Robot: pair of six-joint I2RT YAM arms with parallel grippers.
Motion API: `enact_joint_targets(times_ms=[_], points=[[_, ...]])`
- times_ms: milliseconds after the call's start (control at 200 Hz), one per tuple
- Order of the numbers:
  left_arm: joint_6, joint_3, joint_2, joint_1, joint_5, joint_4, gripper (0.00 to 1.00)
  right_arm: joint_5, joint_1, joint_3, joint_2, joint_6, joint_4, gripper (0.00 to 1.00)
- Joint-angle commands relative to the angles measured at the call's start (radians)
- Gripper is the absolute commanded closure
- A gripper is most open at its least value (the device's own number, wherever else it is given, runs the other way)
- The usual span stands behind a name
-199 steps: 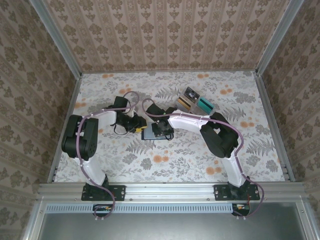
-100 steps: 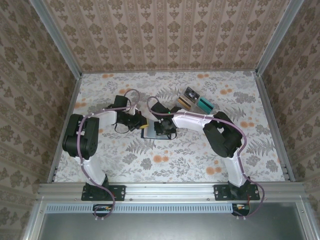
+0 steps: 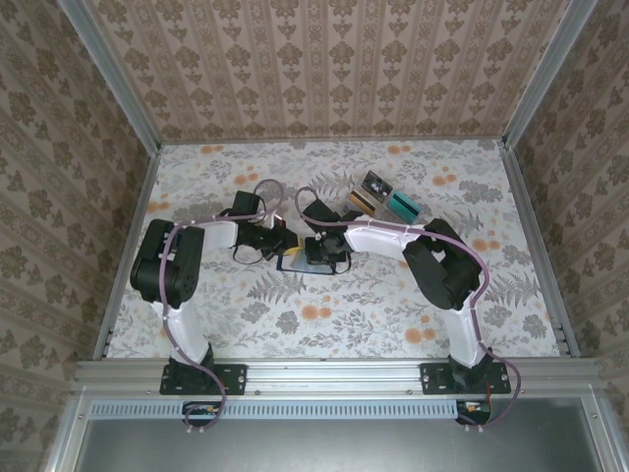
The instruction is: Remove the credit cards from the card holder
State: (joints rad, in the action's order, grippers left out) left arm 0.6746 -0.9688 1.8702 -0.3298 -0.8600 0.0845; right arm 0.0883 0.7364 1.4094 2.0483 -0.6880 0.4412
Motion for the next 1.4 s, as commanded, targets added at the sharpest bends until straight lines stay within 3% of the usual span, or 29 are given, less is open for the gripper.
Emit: enact_joint_targets(times_ms=[0,90,180,265,455,605,665,720,1030,1255,1395], points=[[0.027,-0.009,-0.008,-0.008,0.015,0.014,1.00,0.024,-0.005,-0.046,-0.060,-0.001,-0.014,0.77],[0.010,-0.037,-0.051,-0.003,0.042,0.074,1.00,0.021,-0.005,-0.077,-0.147,0.005,-0.050,0.70],[-0.025,-0.073,-0.103,0.010,0.071,0.146,0.84,0.002,-0.004,-0.101,-0.241,0.018,-0.074,0.63],[-0.063,-0.099,-0.163,0.032,0.091,0.208,0.64,-0.047,-0.004,-0.122,-0.330,0.042,-0.074,0.50],[-0.147,-0.132,-0.321,0.123,0.209,0.348,0.36,-0.293,-0.020,-0.200,-0.539,0.126,-0.058,0.30],[-0.213,-0.128,-0.463,0.207,0.420,0.415,0.09,-0.482,-0.086,-0.286,-0.700,0.190,-0.058,0.20],[-0.227,-0.110,-0.527,0.235,0.498,0.410,0.00,-0.555,-0.120,-0.318,-0.759,0.211,-0.055,0.11],[-0.239,-0.089,-0.585,0.252,0.591,0.397,0.00,-0.629,-0.149,-0.359,-0.812,0.229,-0.067,0.00],[-0.234,0.142,-0.784,0.279,1.159,0.231,0.00,-0.923,-0.321,-0.684,-1.069,0.337,-0.336,0.00],[-0.415,0.325,-0.774,0.278,1.216,-0.040,0.00,-0.933,-0.411,-0.933,-1.074,0.458,-0.634,0.00],[-0.510,0.362,-0.716,0.279,1.214,-0.149,0.00,-0.834,-0.442,-1.001,-0.987,0.521,-0.799,0.00]])
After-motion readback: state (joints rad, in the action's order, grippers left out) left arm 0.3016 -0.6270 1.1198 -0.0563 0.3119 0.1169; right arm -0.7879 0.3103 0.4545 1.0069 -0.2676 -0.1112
